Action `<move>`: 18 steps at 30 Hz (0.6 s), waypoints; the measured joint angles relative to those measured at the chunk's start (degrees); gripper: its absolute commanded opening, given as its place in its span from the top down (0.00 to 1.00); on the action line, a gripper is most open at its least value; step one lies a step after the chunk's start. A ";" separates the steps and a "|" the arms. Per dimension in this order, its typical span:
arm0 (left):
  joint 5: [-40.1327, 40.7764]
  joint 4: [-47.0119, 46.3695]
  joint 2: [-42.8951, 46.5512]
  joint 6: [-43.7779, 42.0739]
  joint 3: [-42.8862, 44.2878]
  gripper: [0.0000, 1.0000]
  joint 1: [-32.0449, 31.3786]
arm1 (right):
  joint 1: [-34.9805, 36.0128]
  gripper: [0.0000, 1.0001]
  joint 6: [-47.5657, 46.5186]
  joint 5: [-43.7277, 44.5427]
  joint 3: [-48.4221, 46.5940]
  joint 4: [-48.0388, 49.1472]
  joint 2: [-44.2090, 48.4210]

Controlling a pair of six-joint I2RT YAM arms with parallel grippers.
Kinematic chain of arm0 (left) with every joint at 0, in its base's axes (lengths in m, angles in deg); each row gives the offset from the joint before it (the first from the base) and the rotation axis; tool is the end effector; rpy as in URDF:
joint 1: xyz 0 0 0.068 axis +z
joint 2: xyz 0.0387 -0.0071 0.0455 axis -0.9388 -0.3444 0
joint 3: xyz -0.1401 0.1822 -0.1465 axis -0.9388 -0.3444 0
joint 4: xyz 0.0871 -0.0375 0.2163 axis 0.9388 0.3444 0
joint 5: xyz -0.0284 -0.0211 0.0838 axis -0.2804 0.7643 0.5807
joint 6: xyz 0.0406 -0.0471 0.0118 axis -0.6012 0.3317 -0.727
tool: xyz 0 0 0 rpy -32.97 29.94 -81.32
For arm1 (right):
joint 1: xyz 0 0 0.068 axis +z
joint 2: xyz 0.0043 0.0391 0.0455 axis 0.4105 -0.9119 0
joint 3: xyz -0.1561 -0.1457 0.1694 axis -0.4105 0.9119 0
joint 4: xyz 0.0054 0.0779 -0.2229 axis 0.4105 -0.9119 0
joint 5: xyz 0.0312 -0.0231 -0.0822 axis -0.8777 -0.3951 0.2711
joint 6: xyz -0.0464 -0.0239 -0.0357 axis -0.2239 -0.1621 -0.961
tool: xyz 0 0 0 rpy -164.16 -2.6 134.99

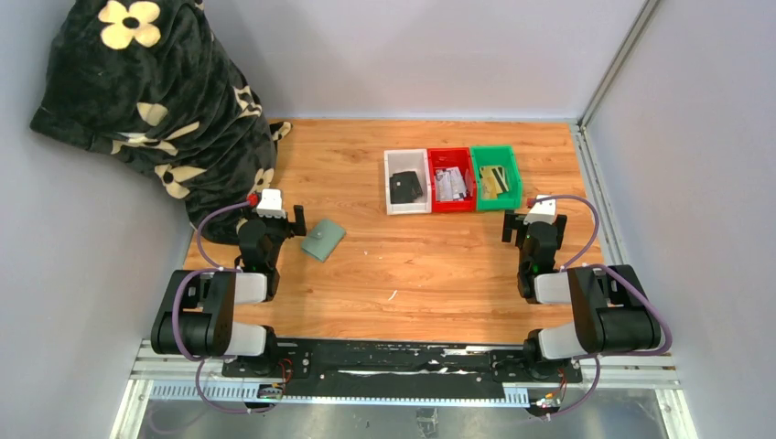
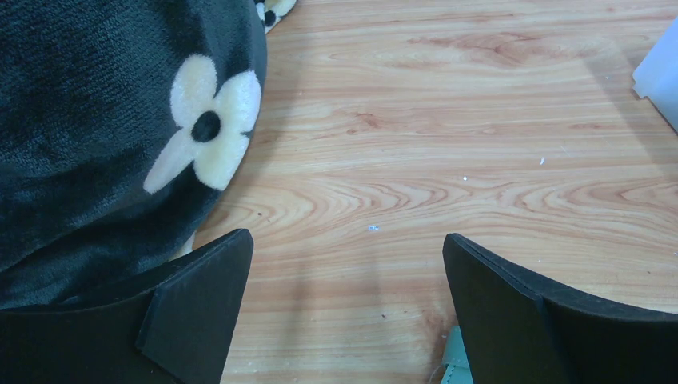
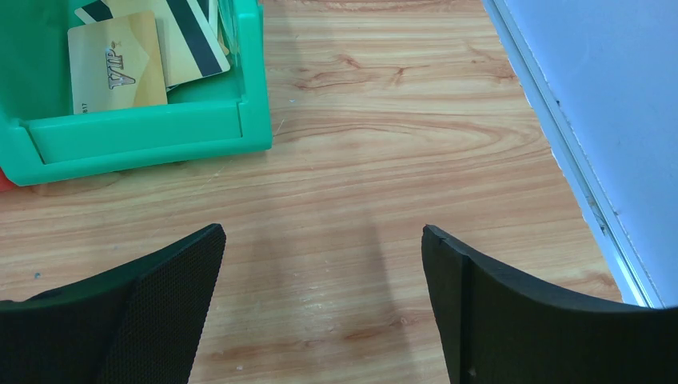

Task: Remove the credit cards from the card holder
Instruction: Pick up the card holder from the center of the board.

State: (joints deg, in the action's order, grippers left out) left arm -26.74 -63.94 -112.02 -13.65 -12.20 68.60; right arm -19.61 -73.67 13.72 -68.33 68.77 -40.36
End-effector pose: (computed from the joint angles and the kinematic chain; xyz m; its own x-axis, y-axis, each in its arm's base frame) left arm 0.2306 -0.0050 0.1838 -0.0996 0.0463 -0.9939 0.0261 0.9987 0.0439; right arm 0.2321 0.0046 0.1752 -0.1712 -0.0865 -0.9814 0.1971 0.9730 -0.1202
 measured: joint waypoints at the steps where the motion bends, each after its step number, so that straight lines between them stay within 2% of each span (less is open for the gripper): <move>1: -0.02 0.00 0.00 0.00 0.00 0.00 0.00 | 0.00 0.03 0.02 0.00 0.00 0.00 0.00; 15: -0.04 0.11 0.04 -0.02 -0.07 0.00 0.02 | -0.04 0.03 0.31 1.14 0.00 0.11 -0.09; 18: -0.09 4.20 2.23 0.39 0.24 0.00 0.26 | 0.20 0.03 0.17 2.54 0.17 -0.44 1.42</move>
State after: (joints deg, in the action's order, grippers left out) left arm -26.83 -59.74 -109.79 -13.25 -11.96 68.86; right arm -19.42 -73.49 16.26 -68.16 68.33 -38.94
